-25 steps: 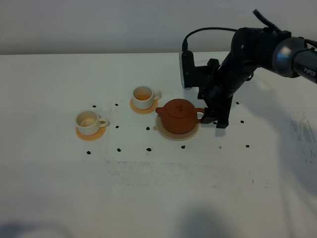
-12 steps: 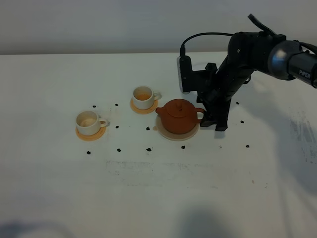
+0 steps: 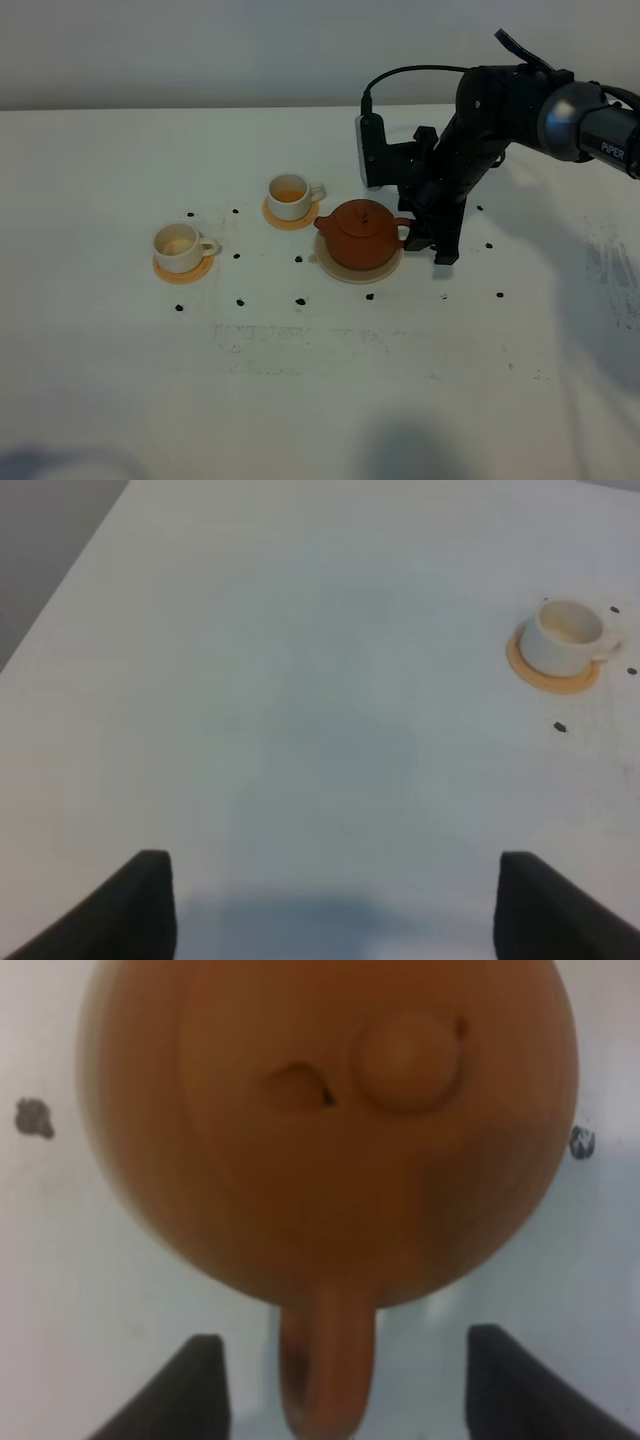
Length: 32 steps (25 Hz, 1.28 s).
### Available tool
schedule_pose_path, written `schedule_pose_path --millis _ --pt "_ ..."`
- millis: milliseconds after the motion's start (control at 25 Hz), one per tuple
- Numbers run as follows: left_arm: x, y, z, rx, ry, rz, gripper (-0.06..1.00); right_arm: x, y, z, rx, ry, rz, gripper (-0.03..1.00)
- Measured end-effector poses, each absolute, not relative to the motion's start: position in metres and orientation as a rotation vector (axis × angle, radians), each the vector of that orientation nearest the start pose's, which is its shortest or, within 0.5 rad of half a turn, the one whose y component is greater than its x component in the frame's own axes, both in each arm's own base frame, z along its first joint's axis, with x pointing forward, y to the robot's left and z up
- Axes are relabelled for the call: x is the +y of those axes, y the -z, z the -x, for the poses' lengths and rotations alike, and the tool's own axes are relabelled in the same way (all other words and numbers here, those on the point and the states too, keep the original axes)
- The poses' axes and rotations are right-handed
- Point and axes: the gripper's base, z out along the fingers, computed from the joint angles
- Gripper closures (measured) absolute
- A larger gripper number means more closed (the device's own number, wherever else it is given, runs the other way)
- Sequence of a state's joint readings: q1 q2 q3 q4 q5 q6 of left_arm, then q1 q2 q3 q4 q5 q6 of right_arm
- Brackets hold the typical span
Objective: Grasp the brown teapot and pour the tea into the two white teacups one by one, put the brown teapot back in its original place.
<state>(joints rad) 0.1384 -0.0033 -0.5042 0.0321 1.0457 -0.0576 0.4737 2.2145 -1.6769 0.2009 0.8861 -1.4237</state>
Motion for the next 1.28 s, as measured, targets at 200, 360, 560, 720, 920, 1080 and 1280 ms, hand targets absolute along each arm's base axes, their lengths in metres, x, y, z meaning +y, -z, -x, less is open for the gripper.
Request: schedule_pose_path --millis 200,360,560,720,920,1080,1280 --pt "0.0018 -0.2797 0.0056 2.013 -0.089 0.199 0.28 0.2205 -0.1490 -0.4008 1.786 -0.053 2.234 0.60" --pt "0.0018 -0.2797 0.0056 2.013 -0.089 0.199 0.28 0.2204 -0.1489 -0.4006 1.788 -0.055 2.235 0.69" --pt "0.0018 -0.2797 0.0056 2.013 -0.089 0.199 0.28 0.2206 -0.1489 -0.4003 1.787 -0.053 2.239 0.74" --pt "0.0018 -0.2797 0.0056 2.013 -0.089 0.199 0.28 0.2214 -0.1488 -0.3999 1.787 -0.053 2.239 0.74" --pt "0.0018 -0.2797 0.0056 2.013 -0.089 0.199 0.28 0.2229 -0.1488 -0.3991 1.788 -0.054 2.238 0.73" --pt "0.0018 -0.2797 0.0056 2.013 -0.089 0.199 0.28 0.2238 -0.1485 -0.3967 1.792 -0.068 2.255 0.68" --pt "0.0018 -0.2797 0.0056 2.013 -0.089 0.199 0.28 0.2238 -0.1480 -0.3945 1.815 -0.080 2.264 0.60"
